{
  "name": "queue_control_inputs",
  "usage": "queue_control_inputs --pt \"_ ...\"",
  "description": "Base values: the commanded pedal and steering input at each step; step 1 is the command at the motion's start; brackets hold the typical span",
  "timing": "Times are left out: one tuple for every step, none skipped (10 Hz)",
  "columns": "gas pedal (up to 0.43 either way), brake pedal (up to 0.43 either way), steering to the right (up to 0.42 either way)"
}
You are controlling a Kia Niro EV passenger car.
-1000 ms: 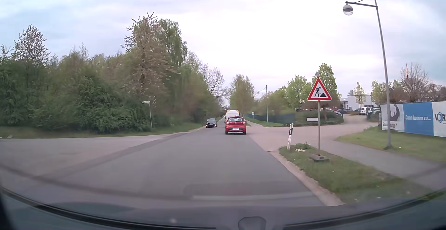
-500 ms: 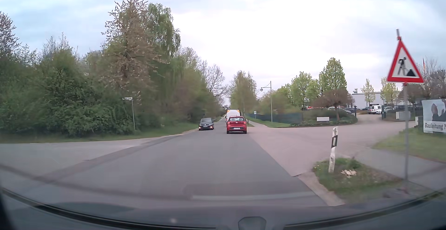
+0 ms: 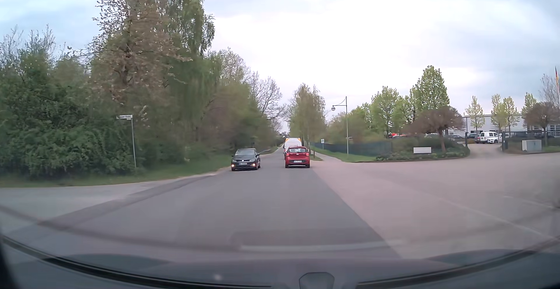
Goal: Follow the waypoints while adhering to traffic rules and regulations
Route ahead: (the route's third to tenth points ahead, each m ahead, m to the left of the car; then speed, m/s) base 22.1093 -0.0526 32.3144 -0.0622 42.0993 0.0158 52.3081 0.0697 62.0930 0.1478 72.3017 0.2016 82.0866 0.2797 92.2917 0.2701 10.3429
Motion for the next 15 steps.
queue_control_inputs --pt "0.138 0.0 -0.003" --pt "0.138 0.0 -0.002" --pt "0.138 0.0 -0.003" --pt "0.138 0.0 -0.003" --pt "0.138 0.0 -0.003" --pt "0.138 0.0 -0.003" --pt "0.138 0.0 -0.003" --pt "0.138 0.0 -0.002" --pt "0.13 0.0 -0.003" --pt "0.13 0.0 -0.003" --pt "0.13 0.0 -0.003" --pt "0.13 0.0 -0.003" --pt "0.13 0.0 -0.002" --pt "0.13 0.0 -0.001" --pt "0.13 0.0 0.0"
